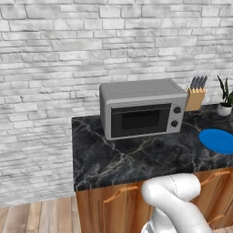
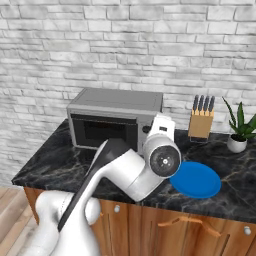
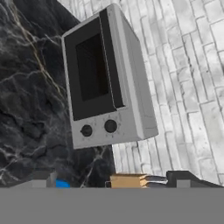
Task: Pull the toaster oven rack outwards. Pick up the baguette from the plate and place it on the toaster oven rack. Close the toaster oven door fully and set the temperature to the lowest setting.
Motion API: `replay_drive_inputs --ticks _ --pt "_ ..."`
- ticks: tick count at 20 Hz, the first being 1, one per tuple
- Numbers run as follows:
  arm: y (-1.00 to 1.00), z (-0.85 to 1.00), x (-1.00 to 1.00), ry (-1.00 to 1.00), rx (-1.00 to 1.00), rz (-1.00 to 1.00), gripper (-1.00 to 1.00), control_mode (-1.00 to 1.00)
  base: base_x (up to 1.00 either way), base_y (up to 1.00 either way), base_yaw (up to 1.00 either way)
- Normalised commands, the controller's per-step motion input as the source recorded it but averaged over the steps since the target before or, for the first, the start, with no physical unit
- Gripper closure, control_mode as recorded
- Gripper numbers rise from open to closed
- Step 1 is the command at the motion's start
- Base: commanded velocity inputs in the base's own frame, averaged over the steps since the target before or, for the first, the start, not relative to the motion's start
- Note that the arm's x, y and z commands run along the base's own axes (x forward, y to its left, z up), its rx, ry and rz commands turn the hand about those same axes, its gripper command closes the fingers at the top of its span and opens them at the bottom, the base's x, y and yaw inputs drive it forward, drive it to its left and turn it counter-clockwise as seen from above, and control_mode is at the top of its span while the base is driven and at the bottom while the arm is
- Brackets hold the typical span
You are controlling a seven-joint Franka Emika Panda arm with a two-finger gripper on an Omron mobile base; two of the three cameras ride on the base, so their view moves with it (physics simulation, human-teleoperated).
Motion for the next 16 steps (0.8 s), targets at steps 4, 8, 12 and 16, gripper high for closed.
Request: replay_drive_inputs --ticks 4,8,12,16 --pt "0.30 -0.17 0.62 0.02 0.07 0.13 -1.00 -1.00 0.00 0.00 0.00" --pt "0.19 -0.11 0.46 0.03 0.05 0.16 -1.00 -1.00 0.00 0.00 0.00" --pt "0.01 -0.23 0.28 0.01 0.09 0.15 -1.00 -1.00 0.00 0.00 0.00" --pt "0.01 -0.17 0.30 0.00 0.09 0.13 -1.00 -1.00 0.00 0.00 0.00"
